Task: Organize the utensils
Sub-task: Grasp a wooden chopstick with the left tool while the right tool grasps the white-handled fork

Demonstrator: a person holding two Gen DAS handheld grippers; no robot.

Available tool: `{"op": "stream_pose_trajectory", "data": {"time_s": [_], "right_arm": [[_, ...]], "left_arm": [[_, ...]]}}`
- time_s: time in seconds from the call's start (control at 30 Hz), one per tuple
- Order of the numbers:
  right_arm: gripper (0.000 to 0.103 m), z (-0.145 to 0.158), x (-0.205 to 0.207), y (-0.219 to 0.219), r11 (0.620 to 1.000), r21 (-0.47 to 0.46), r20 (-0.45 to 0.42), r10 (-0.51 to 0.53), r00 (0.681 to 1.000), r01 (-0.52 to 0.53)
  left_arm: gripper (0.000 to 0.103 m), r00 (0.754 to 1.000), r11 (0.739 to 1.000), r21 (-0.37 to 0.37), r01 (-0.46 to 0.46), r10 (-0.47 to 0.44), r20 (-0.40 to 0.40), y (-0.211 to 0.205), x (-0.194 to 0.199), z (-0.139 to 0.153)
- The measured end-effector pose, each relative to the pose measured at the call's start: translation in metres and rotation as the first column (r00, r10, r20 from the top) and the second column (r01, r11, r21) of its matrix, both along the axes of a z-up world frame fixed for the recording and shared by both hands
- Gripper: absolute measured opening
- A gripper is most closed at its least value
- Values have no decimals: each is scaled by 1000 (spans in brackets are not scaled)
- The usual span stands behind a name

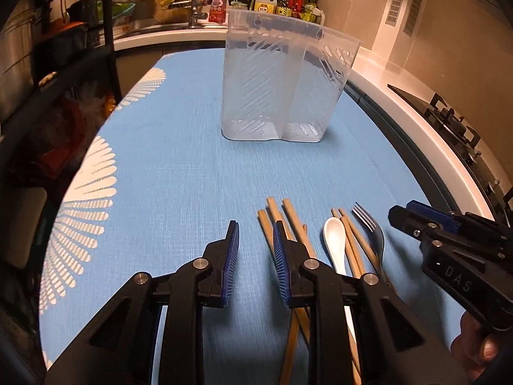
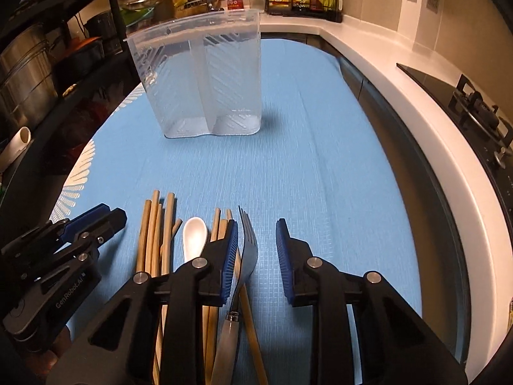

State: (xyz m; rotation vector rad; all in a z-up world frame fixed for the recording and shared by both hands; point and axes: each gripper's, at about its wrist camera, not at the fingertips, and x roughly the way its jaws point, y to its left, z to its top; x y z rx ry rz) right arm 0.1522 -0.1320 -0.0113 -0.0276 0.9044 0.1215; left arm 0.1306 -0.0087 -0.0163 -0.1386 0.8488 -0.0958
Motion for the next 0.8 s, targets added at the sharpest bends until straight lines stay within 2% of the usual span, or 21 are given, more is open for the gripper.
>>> {"op": "stream_pose_trajectory", "data": {"time_s": [0.13,0.2,0.3,0.43,0.57,0.67,0.8], "right_arm": [[25,-10,2,5,999,-31,-20,8,1000,-8],[25,-14,5,4,999,-38,-35,4,999,-6],[25,-20,7,4,999,-46,-58,2,998,-5],[25,-24,9,3,998,-60,-69,-1,998,-3],[19,-26,11,2,998,-65,-78,-1,997,-4],[9,-28,12,0,999,-54,-90,-4,996,-1],[5,-28,12,0,999,-44,-87,2,996,-5]], "left_arm": [[22,999,1000,-14,22,-22,-30,-6,6,-7],[22,999,1000,1,5,-5,-44,-6,8,-10],[22,996,999,-38,1,-4,-90,-4,13,-17],[22,994,1000,-27,5,-8,-110,-8,14,-23],[22,994,1000,-6,14,-15,-106,-14,15,-24],[22,994,1000,16,21,-19,-105,-17,15,-24],[8,994,998,52,24,-18,-105,-21,17,-25]]}}
